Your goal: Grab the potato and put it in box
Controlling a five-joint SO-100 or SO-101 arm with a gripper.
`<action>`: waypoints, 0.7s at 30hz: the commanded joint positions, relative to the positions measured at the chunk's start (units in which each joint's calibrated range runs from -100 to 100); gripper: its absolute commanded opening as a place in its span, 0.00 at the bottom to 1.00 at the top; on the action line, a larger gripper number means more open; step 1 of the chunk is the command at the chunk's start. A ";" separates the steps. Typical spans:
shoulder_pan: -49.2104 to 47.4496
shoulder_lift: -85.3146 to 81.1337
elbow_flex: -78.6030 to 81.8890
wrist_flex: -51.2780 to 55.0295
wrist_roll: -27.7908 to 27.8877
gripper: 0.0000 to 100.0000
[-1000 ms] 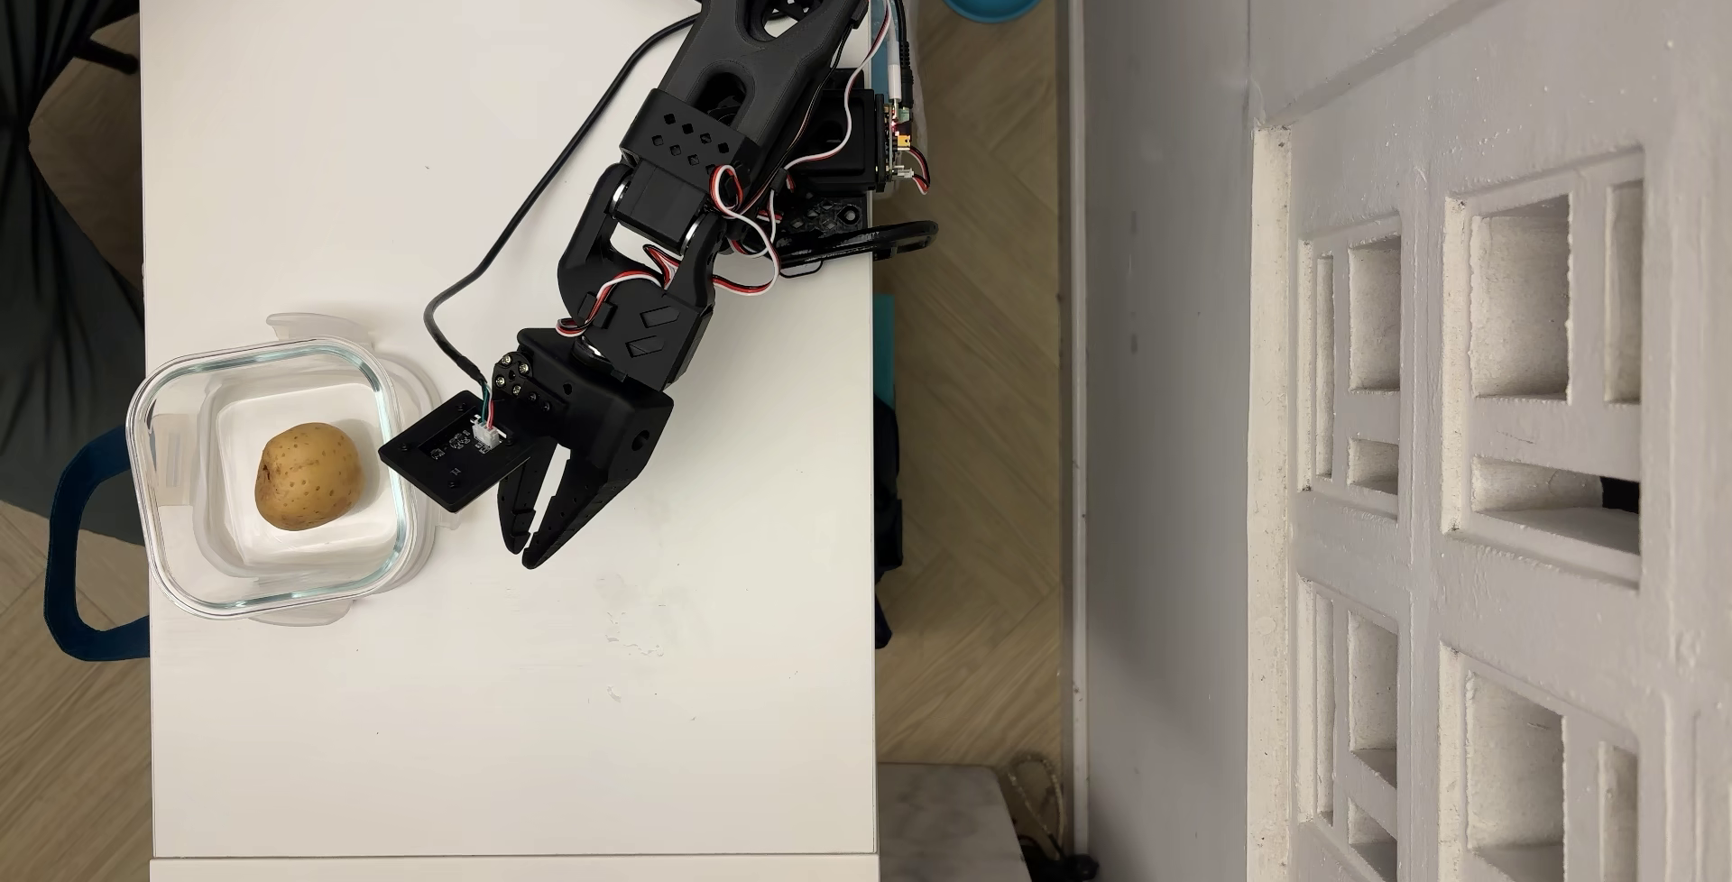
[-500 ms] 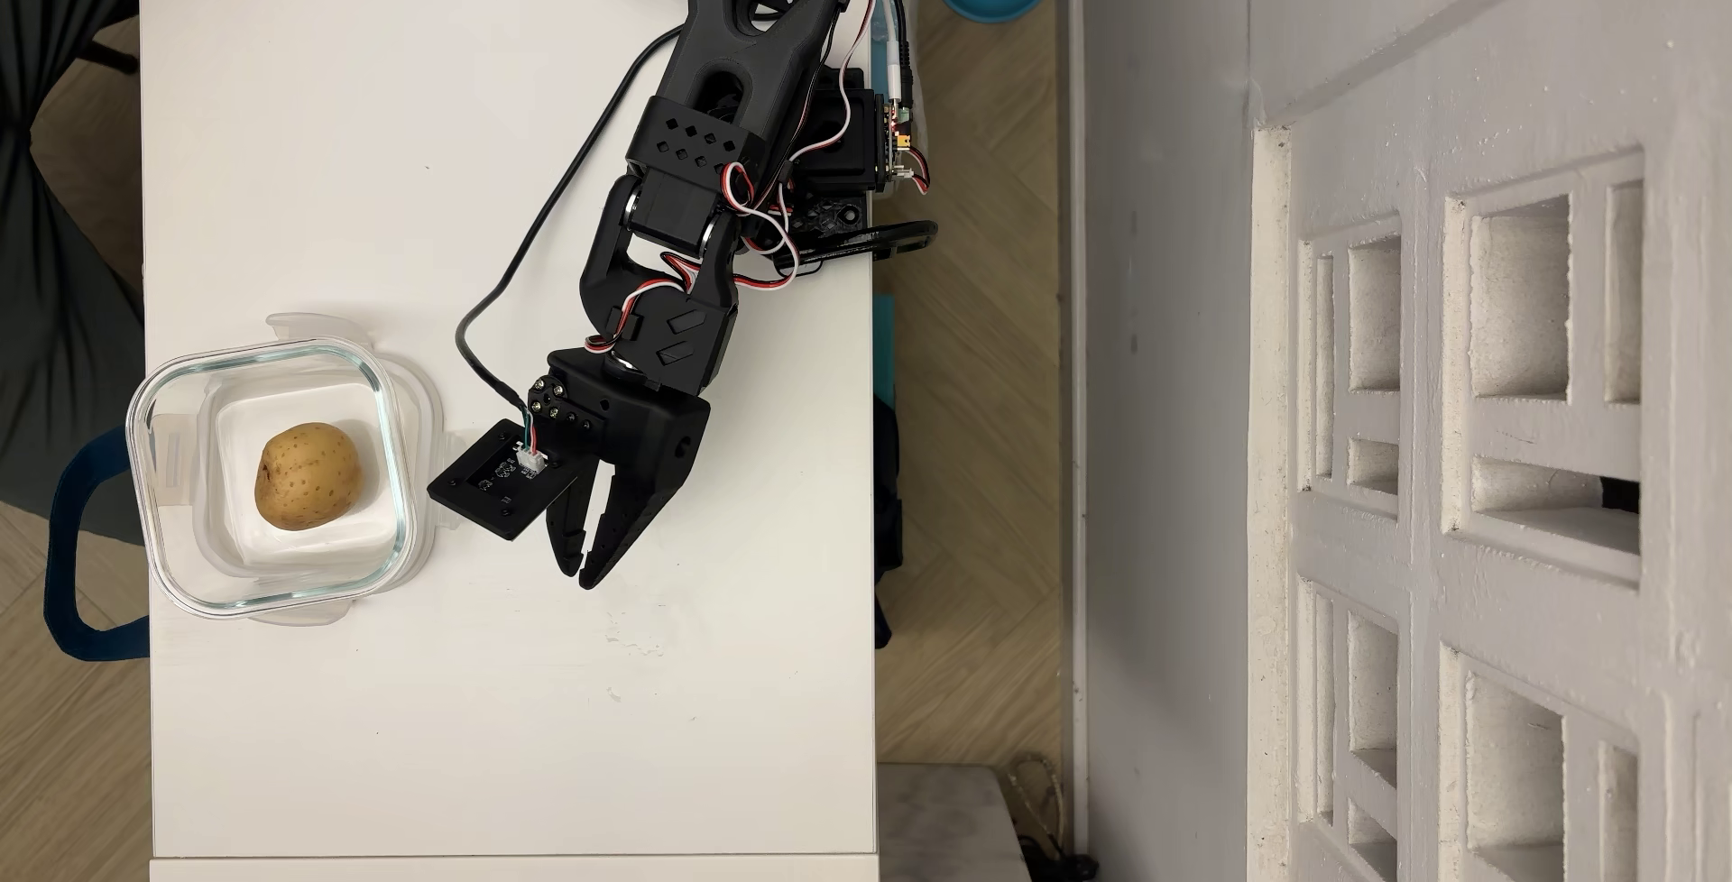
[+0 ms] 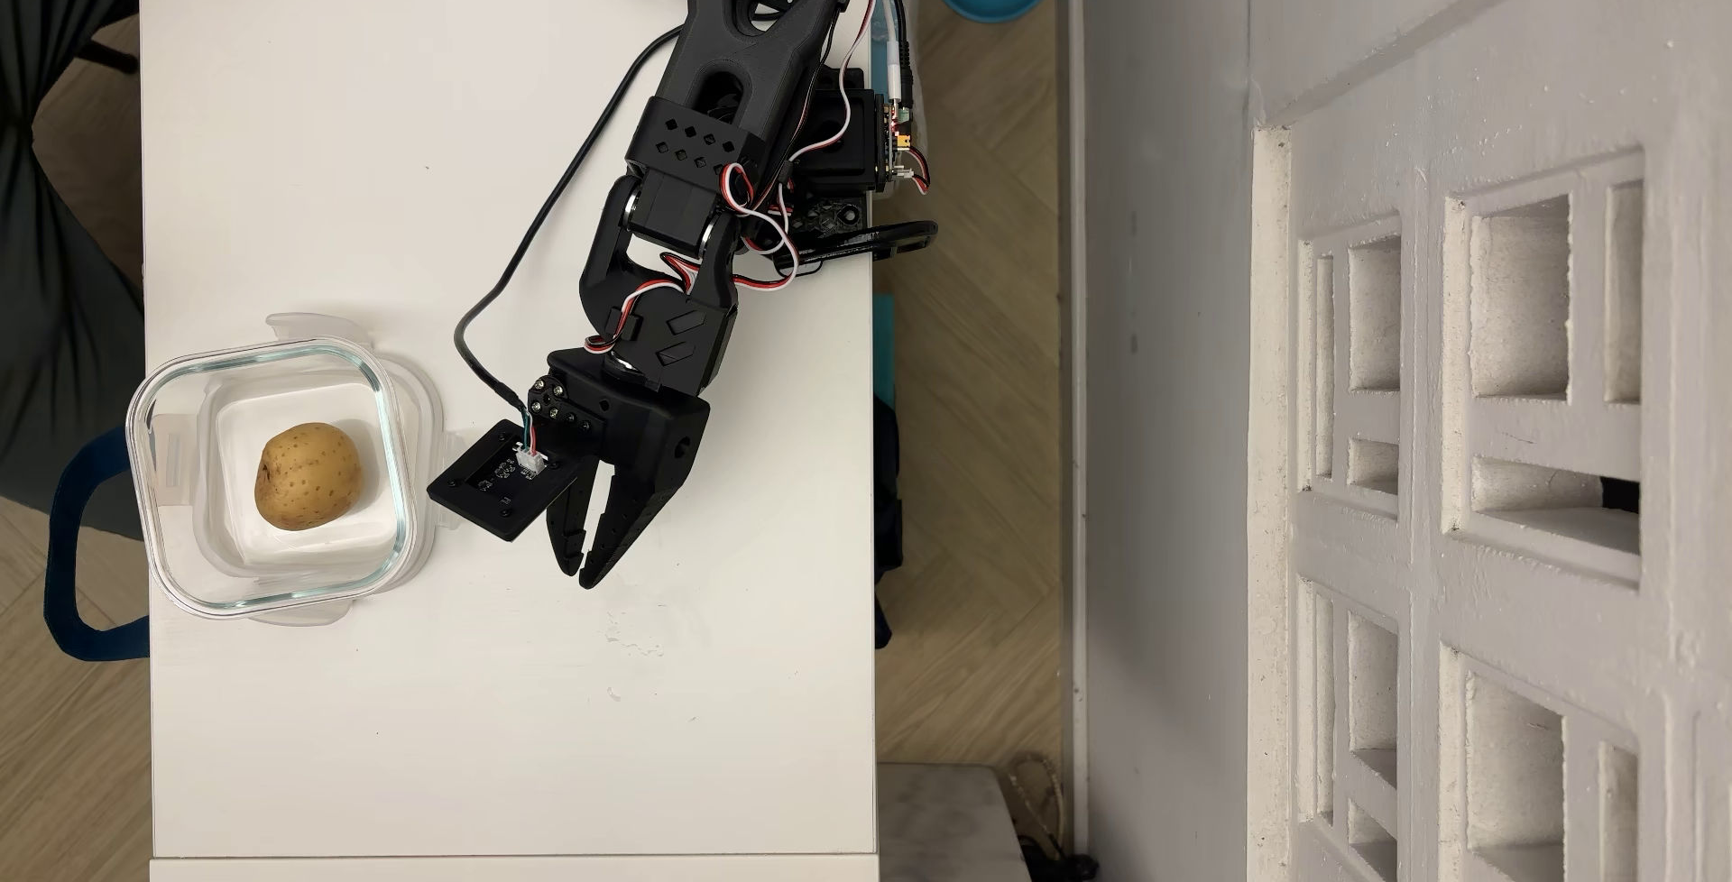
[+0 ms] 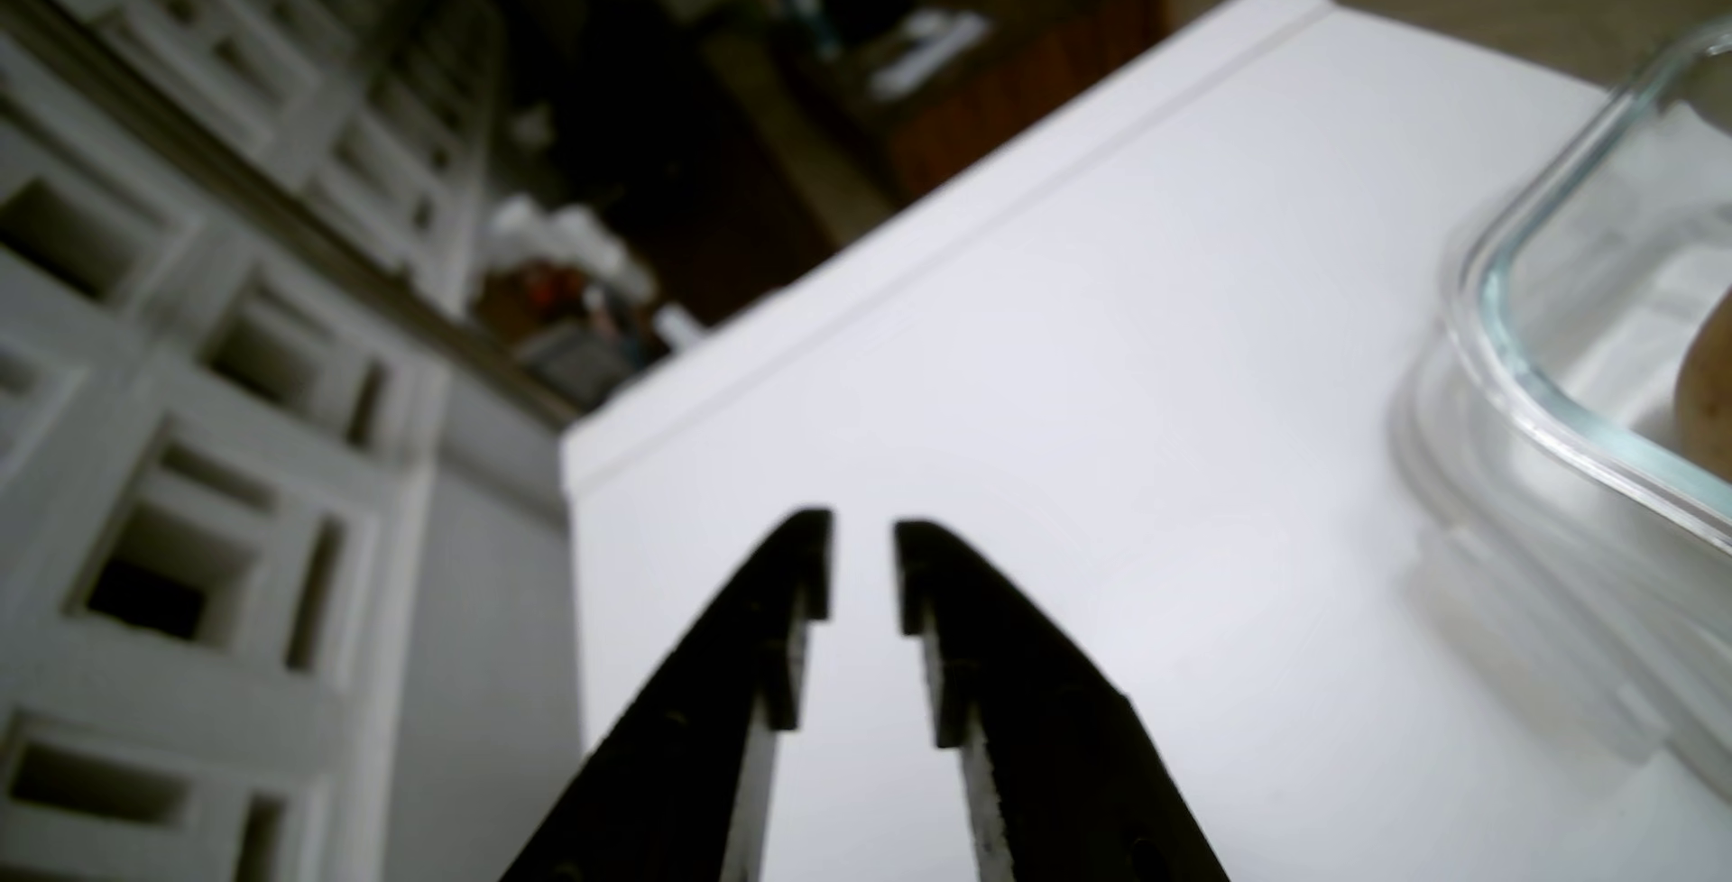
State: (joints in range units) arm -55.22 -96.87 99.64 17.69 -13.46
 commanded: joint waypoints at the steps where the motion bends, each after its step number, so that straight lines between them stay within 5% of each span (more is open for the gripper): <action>1: -0.87 0.19 -0.07 0.27 0.34 0.04; 21: -0.87 0.19 -0.07 0.27 0.34 0.04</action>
State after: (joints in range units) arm -55.22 -96.87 99.64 17.69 -13.31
